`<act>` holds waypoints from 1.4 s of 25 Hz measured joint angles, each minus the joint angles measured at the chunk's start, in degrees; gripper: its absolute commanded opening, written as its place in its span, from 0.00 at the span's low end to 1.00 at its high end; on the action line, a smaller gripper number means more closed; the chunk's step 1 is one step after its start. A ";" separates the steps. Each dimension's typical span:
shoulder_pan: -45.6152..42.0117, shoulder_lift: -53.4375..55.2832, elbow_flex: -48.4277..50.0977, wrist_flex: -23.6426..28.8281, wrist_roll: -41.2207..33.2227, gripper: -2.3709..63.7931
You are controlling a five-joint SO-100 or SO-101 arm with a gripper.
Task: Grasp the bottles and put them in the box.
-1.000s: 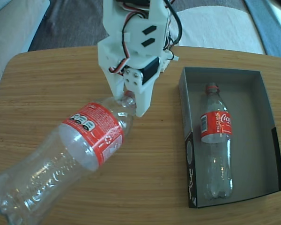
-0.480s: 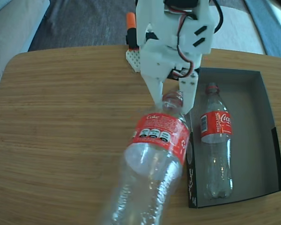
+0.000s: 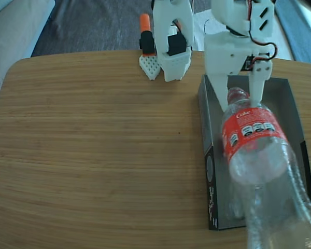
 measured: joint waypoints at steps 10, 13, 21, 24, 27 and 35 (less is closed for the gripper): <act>-8.17 0.00 -4.13 0.00 3.78 0.03; -12.30 0.00 -4.13 0.00 6.86 0.03; -16.52 0.00 -4.13 0.00 10.02 0.03; -17.93 0.00 -3.87 0.00 10.02 0.03; -19.60 0.00 -0.97 0.00 10.02 0.03; -25.58 0.00 0.00 0.00 12.22 0.04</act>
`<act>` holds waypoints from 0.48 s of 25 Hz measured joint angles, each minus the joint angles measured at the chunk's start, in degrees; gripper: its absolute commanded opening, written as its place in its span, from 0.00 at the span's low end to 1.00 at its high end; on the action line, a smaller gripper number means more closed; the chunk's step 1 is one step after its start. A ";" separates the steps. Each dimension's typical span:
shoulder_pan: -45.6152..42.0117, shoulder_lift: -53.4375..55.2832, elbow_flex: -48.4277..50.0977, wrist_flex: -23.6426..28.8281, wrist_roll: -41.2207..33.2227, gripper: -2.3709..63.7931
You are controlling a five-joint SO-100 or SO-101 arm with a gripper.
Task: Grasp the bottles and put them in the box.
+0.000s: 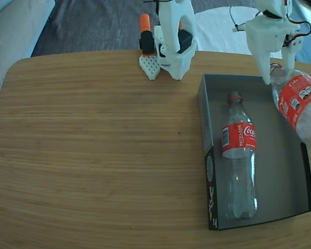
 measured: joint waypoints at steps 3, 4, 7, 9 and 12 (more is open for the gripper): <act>-2.64 0.00 1.85 0.00 0.00 0.04; -3.16 0.00 3.16 0.00 0.09 0.04; -4.75 0.00 7.12 -0.26 1.23 0.04; -5.45 0.00 9.40 -0.44 1.76 0.04; -5.63 0.00 13.10 -1.93 1.85 0.04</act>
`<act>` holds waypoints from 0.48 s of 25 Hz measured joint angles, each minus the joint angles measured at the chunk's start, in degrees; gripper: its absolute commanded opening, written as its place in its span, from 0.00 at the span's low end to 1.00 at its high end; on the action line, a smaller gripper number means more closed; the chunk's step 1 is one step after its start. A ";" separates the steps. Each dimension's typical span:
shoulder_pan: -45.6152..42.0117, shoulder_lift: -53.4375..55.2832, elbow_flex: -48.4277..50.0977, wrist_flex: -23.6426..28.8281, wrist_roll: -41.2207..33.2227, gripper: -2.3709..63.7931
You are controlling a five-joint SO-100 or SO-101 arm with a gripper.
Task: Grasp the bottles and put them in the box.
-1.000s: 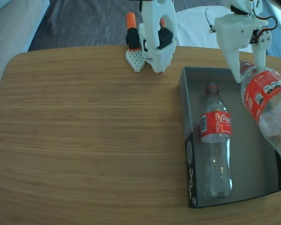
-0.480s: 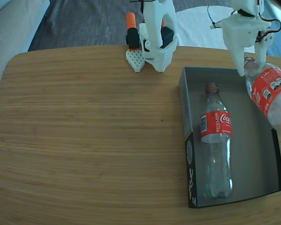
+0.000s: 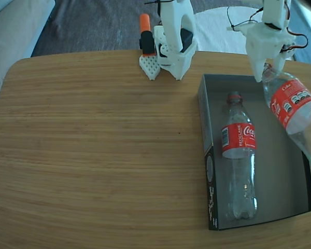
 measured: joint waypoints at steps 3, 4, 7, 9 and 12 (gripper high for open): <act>0.09 0.00 2.55 -1.58 0.00 0.03; 0.09 0.00 3.08 -1.85 0.00 0.03; 0.62 0.00 4.92 -1.58 0.00 0.03; 2.11 0.00 7.73 -1.49 0.00 0.03; 4.83 0.00 9.76 -1.49 1.32 0.03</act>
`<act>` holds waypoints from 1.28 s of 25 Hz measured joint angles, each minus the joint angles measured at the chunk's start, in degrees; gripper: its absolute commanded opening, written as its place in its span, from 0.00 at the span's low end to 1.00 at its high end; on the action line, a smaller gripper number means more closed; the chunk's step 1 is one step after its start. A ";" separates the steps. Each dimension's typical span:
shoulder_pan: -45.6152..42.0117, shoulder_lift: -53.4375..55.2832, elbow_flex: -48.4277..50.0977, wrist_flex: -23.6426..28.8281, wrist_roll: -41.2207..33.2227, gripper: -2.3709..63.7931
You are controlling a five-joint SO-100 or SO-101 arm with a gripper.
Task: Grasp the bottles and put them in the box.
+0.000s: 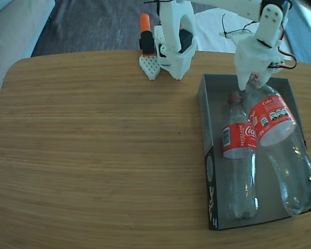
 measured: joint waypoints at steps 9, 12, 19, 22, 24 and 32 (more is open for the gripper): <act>0.26 -0.70 -1.41 0.09 6.33 0.03; 0.09 -4.75 -5.89 2.81 9.40 0.03; -0.79 -10.90 -14.85 3.16 12.66 0.03; -2.72 -11.95 -17.23 3.16 13.27 0.03; -3.96 -12.13 -18.02 3.16 13.89 0.03; -9.93 -12.13 -18.11 3.34 24.43 0.03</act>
